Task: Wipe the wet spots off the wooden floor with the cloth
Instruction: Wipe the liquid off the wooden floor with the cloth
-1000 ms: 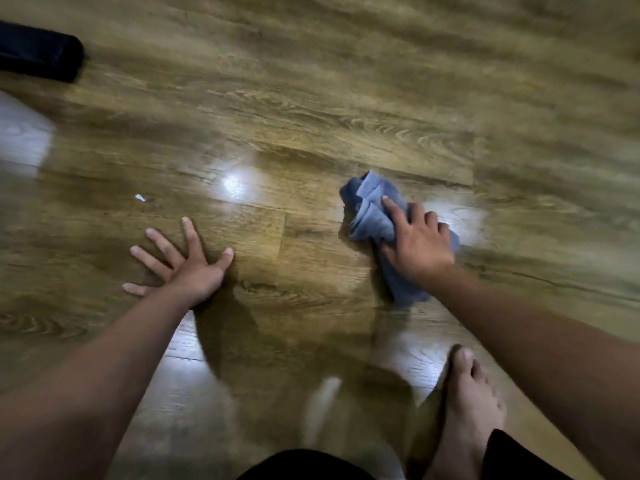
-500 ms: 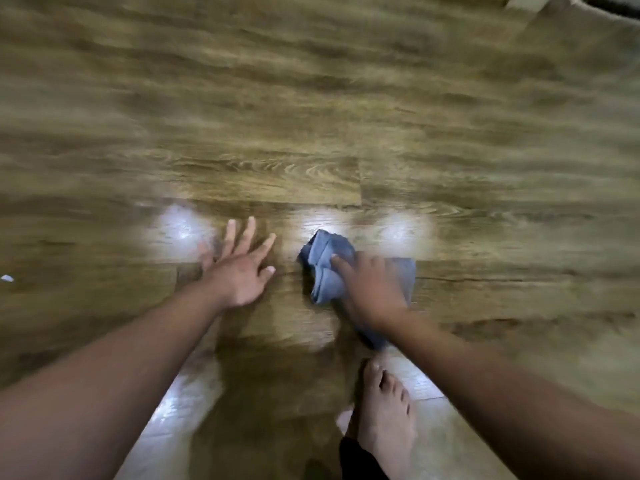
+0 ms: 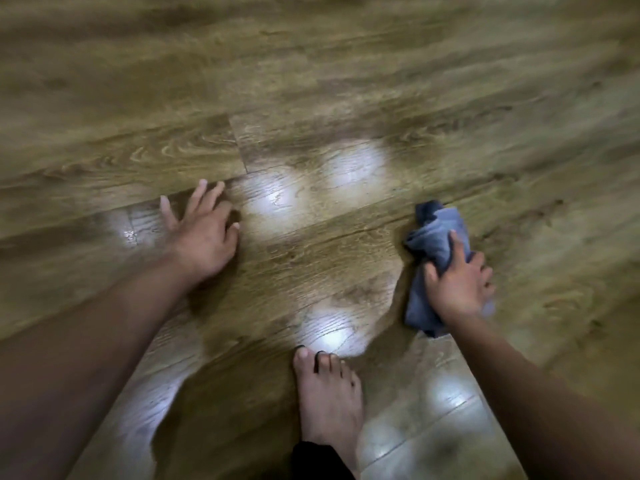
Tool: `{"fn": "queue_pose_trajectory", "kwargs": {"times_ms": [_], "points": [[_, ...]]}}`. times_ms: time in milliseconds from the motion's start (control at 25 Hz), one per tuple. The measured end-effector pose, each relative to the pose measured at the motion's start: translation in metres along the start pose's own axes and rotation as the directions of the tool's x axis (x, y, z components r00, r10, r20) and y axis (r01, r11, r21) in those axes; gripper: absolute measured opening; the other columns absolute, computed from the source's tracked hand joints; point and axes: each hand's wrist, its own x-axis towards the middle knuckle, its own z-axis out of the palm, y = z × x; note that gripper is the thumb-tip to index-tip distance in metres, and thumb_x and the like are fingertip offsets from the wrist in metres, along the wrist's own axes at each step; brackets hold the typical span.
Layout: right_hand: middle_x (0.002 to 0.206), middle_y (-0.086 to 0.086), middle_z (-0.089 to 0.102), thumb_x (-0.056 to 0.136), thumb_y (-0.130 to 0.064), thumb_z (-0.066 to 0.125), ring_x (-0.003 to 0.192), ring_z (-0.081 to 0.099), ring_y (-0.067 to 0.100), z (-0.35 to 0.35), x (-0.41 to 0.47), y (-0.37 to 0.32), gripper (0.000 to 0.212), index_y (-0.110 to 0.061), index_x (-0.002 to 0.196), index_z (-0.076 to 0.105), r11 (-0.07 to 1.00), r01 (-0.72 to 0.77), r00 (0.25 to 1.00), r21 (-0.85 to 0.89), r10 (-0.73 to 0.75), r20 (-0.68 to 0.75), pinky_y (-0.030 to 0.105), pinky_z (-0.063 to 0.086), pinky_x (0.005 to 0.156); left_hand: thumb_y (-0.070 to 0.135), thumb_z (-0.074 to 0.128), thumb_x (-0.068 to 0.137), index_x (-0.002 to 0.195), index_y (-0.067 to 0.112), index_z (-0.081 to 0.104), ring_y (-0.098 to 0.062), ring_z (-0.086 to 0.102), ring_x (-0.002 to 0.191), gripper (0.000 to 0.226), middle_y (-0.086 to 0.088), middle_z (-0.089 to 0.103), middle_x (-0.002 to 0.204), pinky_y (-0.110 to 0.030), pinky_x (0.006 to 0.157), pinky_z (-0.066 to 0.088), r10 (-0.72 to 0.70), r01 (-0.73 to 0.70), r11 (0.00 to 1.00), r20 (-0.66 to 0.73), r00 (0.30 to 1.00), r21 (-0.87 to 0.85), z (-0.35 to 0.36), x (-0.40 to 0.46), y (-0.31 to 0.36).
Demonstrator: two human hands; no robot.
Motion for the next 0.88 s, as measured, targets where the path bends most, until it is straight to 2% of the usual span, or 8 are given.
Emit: {"fn": "queue_pose_trajectory", "kwargs": {"times_ms": [80, 160, 240, 320, 480, 600, 760, 880], "points": [[0.136, 0.022, 0.04, 0.086, -0.052, 0.056, 0.124, 0.039, 0.045, 0.003, 0.003, 0.016, 0.074, -0.039, 0.152, 0.025, 0.981, -0.191, 0.982, 0.024, 0.191, -0.002, 0.061, 0.03, 0.105, 0.046, 0.044, 0.102, 0.152, 0.027, 0.036, -0.016, -0.009, 0.156, 0.054, 0.005, 0.004, 0.171, -0.068, 0.116, -0.01, 0.029, -0.029, 0.999, 0.005, 1.0, -0.017, -0.004, 0.02, 0.017], [0.135, 0.022, 0.04, 0.085, -0.05, 0.059, 0.123, 0.039, 0.045, 0.006, -0.001, -0.003, 0.074, -0.037, 0.151, 0.027, 0.977, -0.211, 0.977, 0.023, 0.211, -0.021, 0.062, 0.03, 0.104, 0.052, 0.045, 0.101, 0.157, 0.031, 0.024, -0.018, -0.012, 0.156, 0.063, 0.004, -0.003, 0.171, -0.068, 0.115, -0.011, -0.046, 0.048, 0.996, 0.026, 0.999, -0.07, -0.004, 0.043, 0.031], [0.134, 0.021, 0.04, 0.082, -0.051, 0.062, 0.118, 0.042, 0.044, 0.005, -0.02, -0.04, 0.077, -0.037, 0.151, 0.028, 0.999, -0.038, 0.999, -0.011, 0.038, -0.026, 0.059, 0.032, 0.099, 0.054, 0.042, 0.101, 0.157, 0.031, 0.023, -0.021, -0.012, 0.156, 0.064, 0.002, -0.004, 0.171, -0.069, 0.116, -0.011, -0.125, 0.127, 0.987, 0.021, 0.992, -0.095, -0.001, 0.063, 0.034], [0.128, 0.016, 0.042, 0.077, -0.054, 0.064, 0.109, 0.045, 0.041, 0.007, -0.053, -0.08, 0.083, -0.039, 0.151, 0.028, 0.947, 0.314, 0.949, -0.061, -0.315, 0.0, 0.055, 0.035, 0.092, 0.054, 0.038, 0.101, 0.155, 0.029, 0.027, -0.023, -0.008, 0.156, 0.061, -0.001, 0.001, 0.171, -0.069, 0.116, -0.009, -0.128, 0.126, 0.991, -0.065, 0.99, -0.034, 0.0, 0.084, 0.026], [0.129, 0.009, 0.049, 0.065, -0.061, 0.069, 0.103, 0.051, 0.035, 0.014, -0.107, -0.133, 0.088, -0.042, 0.146, 0.04, 0.484, 0.874, 0.487, -0.047, -0.868, 0.098, 0.056, 0.04, 0.096, 0.055, 0.03, 0.1, 0.152, 0.022, 0.03, -0.028, 0.0, 0.156, 0.062, -0.009, 0.009, 0.169, -0.069, 0.118, -0.003, -0.182, 0.19, 0.982, -0.233, 0.955, 0.011, -0.012, 0.128, -0.009], [0.135, 0.007, 0.054, 0.069, -0.066, 0.067, 0.105, 0.053, 0.033, 0.017, -0.079, -0.144, 0.084, -0.044, 0.146, 0.041, 0.326, 0.943, 0.331, -0.059, -0.938, 0.107, 0.054, 0.041, 0.098, 0.059, 0.024, 0.097, 0.152, 0.024, 0.031, -0.026, 0.005, 0.156, 0.066, -0.008, 0.015, 0.168, -0.07, 0.117, 0.001, -0.22, 0.227, 0.974, -0.283, 0.933, -0.011, -0.009, 0.15, -0.022], [0.131, 0.011, 0.053, 0.071, -0.059, 0.065, 0.099, 0.048, 0.034, 0.014, -0.001, -0.182, 0.083, -0.042, 0.148, 0.038, 0.394, 0.917, 0.397, -0.068, -0.917, 0.032, 0.049, 0.036, 0.088, 0.057, 0.035, 0.096, 0.144, 0.028, 0.041, -0.024, 0.017, 0.153, 0.057, -0.006, 0.029, 0.162, -0.068, 0.116, 0.008, -0.18, 0.189, 0.982, -0.397, 0.9, -0.018, 0.003, 0.152, -0.025], [0.131, 0.013, 0.049, 0.077, -0.056, 0.063, 0.106, 0.046, 0.037, -0.002, 0.096, -0.24, 0.079, -0.042, 0.15, 0.036, 0.632, 0.765, 0.635, -0.122, -0.772, -0.019, 0.051, 0.035, 0.089, 0.058, 0.037, 0.095, 0.144, 0.029, 0.043, -0.023, 0.017, 0.153, 0.057, -0.005, 0.03, 0.162, -0.065, 0.117, 0.008, -0.187, 0.191, 0.981, -0.41, 0.893, -0.032, 0.005, 0.152, -0.028]]}}
